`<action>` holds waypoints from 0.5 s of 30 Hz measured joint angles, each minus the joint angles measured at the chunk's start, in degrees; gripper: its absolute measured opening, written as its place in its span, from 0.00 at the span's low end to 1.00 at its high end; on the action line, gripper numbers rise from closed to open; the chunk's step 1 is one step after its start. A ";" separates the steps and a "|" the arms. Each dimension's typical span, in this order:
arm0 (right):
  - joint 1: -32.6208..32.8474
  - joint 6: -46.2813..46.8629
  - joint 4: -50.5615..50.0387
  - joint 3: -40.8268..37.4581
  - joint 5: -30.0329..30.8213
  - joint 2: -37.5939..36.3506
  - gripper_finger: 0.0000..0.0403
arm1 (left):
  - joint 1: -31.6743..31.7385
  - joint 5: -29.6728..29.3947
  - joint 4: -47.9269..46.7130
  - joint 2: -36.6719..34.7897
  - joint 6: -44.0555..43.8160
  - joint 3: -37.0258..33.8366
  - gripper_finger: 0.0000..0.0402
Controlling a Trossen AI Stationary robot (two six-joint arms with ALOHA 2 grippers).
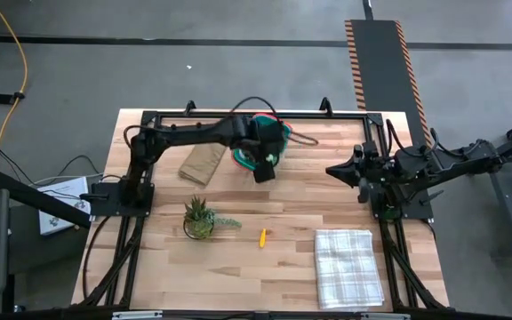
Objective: Pick and placing Produce into tupperware
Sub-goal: Put the green cabbage in the green basket
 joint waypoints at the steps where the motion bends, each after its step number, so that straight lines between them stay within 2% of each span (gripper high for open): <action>1: 0.00 0.33 0.01 0.00 0.68 0.00 0.00 | 1.00 0.00 0.02 0.00 0.49 0.00 0.57; 11: 0.00 3.60 0.04 0.00 6.74 0.02 0.00 | 10.76 0.11 1.07 0.00 2.87 0.00 0.57; 15: 0.00 3.73 0.04 0.00 9.26 0.02 0.00 | 14.59 2.02 1.97 0.00 2.87 -0.02 0.57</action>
